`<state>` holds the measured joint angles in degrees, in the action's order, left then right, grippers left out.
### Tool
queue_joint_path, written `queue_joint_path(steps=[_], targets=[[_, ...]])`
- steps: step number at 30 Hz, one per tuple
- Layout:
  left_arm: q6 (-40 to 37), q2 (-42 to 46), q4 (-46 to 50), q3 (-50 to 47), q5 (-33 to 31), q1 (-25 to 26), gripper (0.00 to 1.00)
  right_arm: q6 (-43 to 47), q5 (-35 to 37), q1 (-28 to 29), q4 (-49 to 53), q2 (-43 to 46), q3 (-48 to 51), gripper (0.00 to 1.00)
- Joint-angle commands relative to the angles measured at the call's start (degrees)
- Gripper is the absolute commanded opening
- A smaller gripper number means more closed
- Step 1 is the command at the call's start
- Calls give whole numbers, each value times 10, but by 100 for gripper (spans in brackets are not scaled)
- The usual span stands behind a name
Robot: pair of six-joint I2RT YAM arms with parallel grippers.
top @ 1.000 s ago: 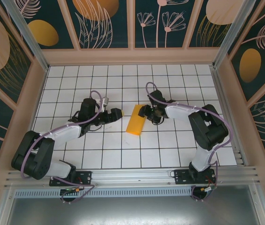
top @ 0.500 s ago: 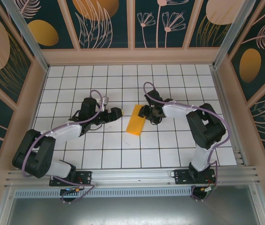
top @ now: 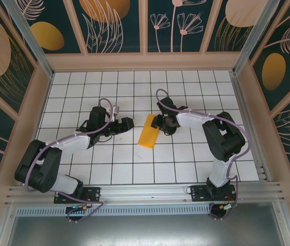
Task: Fold a paper plane with a square sheet of paper (pick it up from the middle)
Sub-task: Fold the square sheet of paper in half at the center of the table, then hold the square sheet of paper at the center of the table.
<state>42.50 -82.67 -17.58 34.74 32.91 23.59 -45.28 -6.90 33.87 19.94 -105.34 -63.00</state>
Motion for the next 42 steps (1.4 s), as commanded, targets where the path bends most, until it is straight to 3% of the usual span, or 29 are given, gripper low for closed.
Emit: queue_joint_path(steps=[1, 6, 9, 14, 20, 22, 31, 42], targets=[[-2, -6, -11, 16, -3, 3, 82, 7, 28, 2, 32, -40, 9, 62], [-1, -14, -10, 17, -4, 3, 76, 11, 36, 3, 38, -41, 10, 62], [2, -28, -6, 25, -2, 3, 66, 12, 37, 3, 37, -43, 11, 62], [-4, -62, 21, 57, -9, 9, 34, 15, 42, 3, 41, -47, 11, 62], [-24, -110, 67, 114, -26, 34, 12, 16, 46, 3, 44, -48, 13, 62], [-27, -128, 77, 130, -29, 41, 1, 16, 47, 4, 44, -48, 14, 62], [-44, -216, 119, 203, -36, 73, 0, 15, 48, 4, 44, -52, 15, 62], [-47, -261, 121, 241, -21, 75, 0, 15, 49, 5, 45, -55, 16, 62]])
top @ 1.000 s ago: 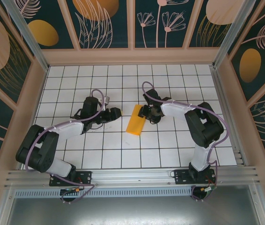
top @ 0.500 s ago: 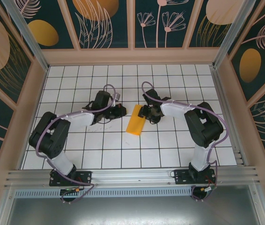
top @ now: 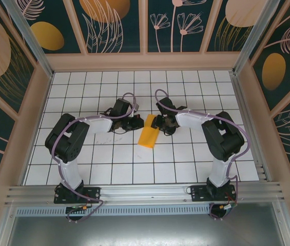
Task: Fold a paper plane with a square sheet of paper (pick it up from the middle)
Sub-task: Hold the square sheet of paper at the center of the table.
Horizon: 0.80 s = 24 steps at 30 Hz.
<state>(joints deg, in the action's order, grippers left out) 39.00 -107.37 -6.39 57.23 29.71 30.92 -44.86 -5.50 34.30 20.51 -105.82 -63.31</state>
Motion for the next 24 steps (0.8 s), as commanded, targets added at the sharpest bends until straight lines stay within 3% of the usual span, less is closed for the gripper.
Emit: queue_joint_path(steps=[1, 24], targets=[[-12, -16, 11, 18, 10, 2, 0, 11, 35, 1, 39, -51, 19, 62], [-34, -67, 77, 56, -41, 26, 0, 12, 31, 3, 34, -61, 22, 62]])
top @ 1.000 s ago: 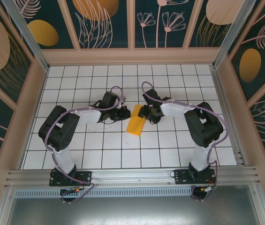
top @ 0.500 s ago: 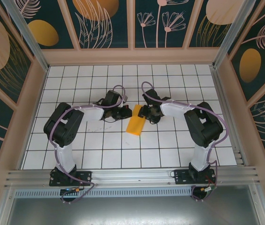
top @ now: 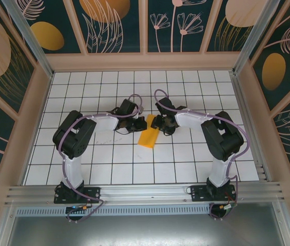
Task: Fold a paper plane with a square sheet of paper (pick it up from the middle)
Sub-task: Hold the square sheet of paper at the center of the table.
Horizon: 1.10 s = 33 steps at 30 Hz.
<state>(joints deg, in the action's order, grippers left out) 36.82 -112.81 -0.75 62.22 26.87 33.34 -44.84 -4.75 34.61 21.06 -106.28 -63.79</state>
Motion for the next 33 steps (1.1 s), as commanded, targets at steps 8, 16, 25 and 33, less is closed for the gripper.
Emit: queue_joint_path(steps=[8, 16, 25, 33], targets=[[-17, -23, 25, -5, -19, 3, 0, 13, 20, 0, 30, -51, 21, 63], [-22, -22, 23, -18, -22, 2, 0, 27, 9, -12, 21, 40, -11, 66], [-24, -24, 21, -20, -18, 3, 0, -36, -139, -30, -202, 190, 144, 30], [-24, -28, 23, -17, -16, 3, 0, -78, -214, -27, -304, 144, 187, 0]])
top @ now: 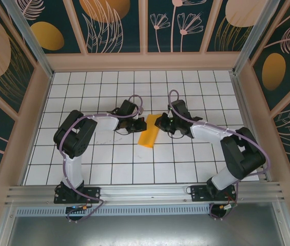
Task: Fold a paper plane with a square sheet of paper (pick it up from the middle)
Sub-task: Hold the square sheet of paper at the center of the table, then fold the square sheet of paper in half at the center of the table.
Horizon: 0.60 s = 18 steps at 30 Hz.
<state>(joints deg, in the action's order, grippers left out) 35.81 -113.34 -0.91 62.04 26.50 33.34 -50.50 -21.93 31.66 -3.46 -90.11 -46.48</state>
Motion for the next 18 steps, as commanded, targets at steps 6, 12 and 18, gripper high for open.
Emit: queue_joint_path(steps=[6, 12, 18], targets=[[-15, -24, 25, -16, -14, 3, 0, -18, -69, 2, -91, -44, 25, 0], [-16, -24, 25, -16, -15, 3, 0, -12, -63, 0, -89, -64, 36, 0], [-18, -24, 28, -14, -15, 3, 0, 0, -57, 0, -93, -72, 63, 0]])
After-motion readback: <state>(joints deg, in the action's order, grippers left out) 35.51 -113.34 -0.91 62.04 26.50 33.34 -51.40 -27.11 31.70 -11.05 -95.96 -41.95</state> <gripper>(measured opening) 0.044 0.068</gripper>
